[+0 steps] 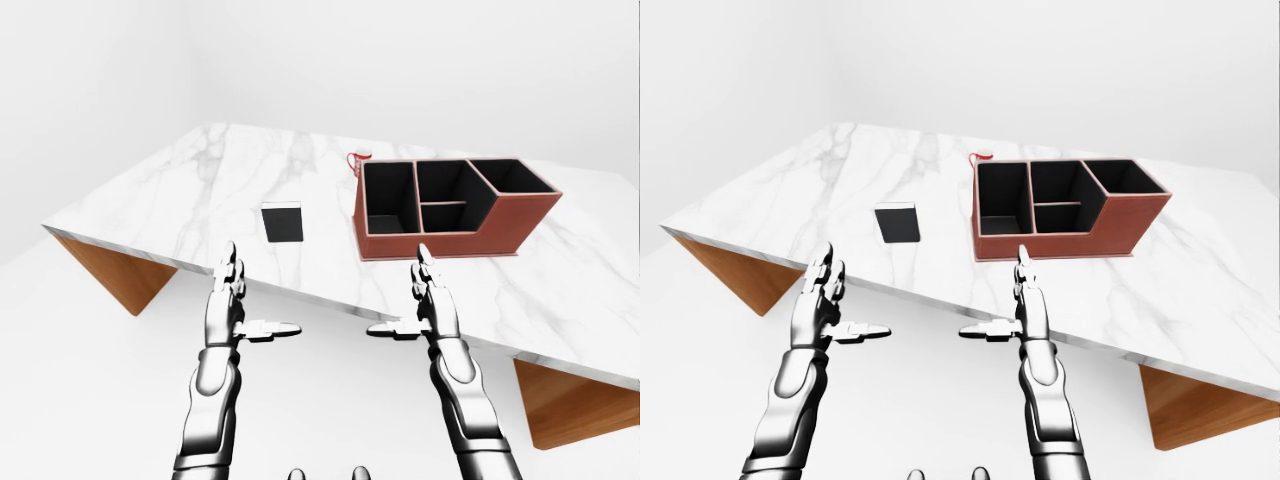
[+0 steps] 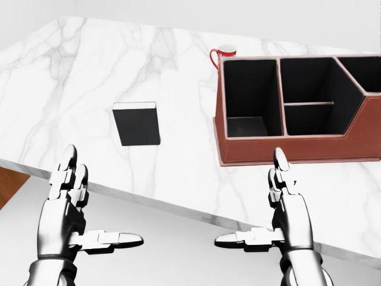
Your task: Pick up the book and place it in the left compartment of the caddy.
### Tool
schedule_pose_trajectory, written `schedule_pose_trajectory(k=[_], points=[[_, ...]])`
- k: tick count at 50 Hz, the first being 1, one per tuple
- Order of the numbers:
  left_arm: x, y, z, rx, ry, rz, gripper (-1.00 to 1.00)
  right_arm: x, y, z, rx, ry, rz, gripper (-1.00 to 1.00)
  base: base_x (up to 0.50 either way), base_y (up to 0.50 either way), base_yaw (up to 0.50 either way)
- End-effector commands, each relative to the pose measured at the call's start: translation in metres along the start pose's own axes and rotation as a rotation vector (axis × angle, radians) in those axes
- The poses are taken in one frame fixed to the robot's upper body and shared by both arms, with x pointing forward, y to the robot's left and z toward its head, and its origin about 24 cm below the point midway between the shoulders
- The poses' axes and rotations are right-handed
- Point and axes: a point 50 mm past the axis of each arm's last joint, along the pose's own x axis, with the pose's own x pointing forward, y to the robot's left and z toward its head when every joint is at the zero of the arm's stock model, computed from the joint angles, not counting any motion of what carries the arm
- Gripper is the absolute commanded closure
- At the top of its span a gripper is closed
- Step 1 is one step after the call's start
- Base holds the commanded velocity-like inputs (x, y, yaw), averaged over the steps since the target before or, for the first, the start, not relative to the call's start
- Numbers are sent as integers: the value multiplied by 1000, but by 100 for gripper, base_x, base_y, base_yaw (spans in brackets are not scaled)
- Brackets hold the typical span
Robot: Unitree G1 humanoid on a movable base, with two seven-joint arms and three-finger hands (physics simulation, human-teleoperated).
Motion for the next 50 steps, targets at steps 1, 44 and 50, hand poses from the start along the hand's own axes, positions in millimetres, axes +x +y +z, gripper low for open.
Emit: schedule_pose_trajectory(k=[1,44,50], points=[[0,0,-1,-2,5,-1,-100,-1,1,2,-6,-1,1,-100,6,-18,0],[-3,-1,9,-2,-39,0,-100,-1,0,2,-2,2,-8,-100,6,-18,0],[-3,-1,8,0,-35,-4,-100,-2,0,4,-8,-16,-1,-100,6,-17,0]])
